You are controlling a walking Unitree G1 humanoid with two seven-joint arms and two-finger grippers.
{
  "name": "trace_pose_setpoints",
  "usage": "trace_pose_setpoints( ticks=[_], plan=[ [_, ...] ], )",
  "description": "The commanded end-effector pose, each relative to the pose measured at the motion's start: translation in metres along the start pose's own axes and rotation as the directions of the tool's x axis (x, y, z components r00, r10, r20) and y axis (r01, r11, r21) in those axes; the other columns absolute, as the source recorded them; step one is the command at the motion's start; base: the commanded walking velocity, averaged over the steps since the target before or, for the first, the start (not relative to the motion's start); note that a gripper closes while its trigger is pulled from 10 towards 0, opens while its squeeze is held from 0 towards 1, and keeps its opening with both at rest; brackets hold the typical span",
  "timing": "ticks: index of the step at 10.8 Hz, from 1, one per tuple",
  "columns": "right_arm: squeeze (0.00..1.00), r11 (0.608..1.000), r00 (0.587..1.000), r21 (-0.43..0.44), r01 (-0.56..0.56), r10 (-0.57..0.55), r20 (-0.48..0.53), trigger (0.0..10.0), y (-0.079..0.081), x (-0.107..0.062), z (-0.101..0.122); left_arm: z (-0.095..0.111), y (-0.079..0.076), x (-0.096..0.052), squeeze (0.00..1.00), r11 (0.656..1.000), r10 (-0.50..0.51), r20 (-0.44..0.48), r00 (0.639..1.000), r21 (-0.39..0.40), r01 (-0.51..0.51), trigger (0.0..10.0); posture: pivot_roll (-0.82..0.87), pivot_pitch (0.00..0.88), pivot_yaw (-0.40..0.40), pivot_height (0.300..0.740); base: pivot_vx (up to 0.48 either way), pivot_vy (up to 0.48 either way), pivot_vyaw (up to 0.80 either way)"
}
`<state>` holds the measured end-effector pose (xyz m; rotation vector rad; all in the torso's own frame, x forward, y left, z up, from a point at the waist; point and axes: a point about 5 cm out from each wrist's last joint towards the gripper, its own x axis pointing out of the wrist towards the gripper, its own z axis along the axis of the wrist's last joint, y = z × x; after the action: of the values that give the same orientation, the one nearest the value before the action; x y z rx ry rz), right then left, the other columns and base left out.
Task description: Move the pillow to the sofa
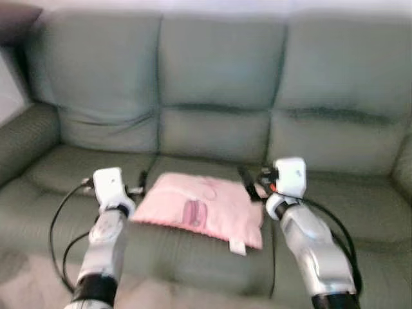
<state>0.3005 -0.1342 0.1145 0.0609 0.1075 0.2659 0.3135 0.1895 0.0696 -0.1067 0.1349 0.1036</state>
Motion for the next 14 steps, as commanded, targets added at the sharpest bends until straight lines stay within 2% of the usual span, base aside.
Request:
trace_pose_setpoints(
  ticks=[1,3,6,14],
  plan=[
    [0.0,1.0,1.0,0.003,-0.015,0.015,0.005,10.0,0.003,0.0,0.002,-0.006,0.005,-0.003,0.0,1.0,0.009,-0.025,1.0,-0.001,-0.009,10.0,-0.23,0.0,0.037,0.74,-0.322,0.0,0.0],
    [0.0,1.0,1.0,0.007,-0.012,0.012,0.01,10.0,0.002,0.0,0.004,-0.006,0.005,-0.003,0.0,1.0,0.006,-0.025,1.0,-0.001,-0.006,10.0,-0.23,0.0,0.039,0.74,-0.304,0.0,0.0],
    [0.0,1.0,1.0,0.007,-0.013,0.012,0.022,10.0,0.001,0.001,0.007,-0.005,0.005,-0.003,0.0,1.0,0.008,-0.02,1.0,0.002,-0.008,10.0,-0.22,0.0,0.038,0.74,0.0,0.0,0.0],
    [0.0,0.996,0.996,-0.029,-0.085,0.085,0.019,10.0,0.012,0.001,0.005,-0.004,0.004,-0.001,0.0,0.999,0.025,-0.012,1.0,0.031,-0.025,10.0,-0.23,0.0,0.034,0.74,0.0,0.0,0.8]
  ],
)
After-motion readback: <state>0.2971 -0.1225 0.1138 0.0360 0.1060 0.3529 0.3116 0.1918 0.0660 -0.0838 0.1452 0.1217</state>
